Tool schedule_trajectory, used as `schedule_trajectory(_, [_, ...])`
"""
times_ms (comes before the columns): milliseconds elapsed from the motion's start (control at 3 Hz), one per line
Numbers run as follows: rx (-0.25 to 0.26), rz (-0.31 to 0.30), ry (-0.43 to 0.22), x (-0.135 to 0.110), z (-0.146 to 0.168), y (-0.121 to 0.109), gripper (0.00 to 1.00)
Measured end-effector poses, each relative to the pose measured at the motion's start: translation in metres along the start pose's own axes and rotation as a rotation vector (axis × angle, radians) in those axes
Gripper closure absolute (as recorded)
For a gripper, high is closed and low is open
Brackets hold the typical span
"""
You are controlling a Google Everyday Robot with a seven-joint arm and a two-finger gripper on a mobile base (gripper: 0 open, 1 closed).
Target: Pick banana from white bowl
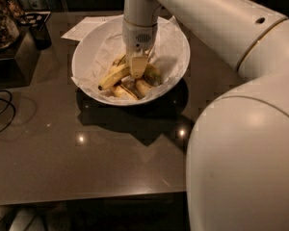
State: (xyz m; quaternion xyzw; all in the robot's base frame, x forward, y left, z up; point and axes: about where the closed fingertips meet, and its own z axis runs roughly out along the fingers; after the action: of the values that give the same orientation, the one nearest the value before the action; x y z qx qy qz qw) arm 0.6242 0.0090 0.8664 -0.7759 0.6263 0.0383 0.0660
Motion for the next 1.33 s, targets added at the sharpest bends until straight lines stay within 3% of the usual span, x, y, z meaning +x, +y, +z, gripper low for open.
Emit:
schedule_trajectory(333, [0.042, -0.005, -0.014, -0.0207, -0.0132, 0.0115, 1.00])
schedule_trajectory(1333, [0.029, -0.004, -0.017, -0.0226, -0.0105, 0.0129, 1.00])
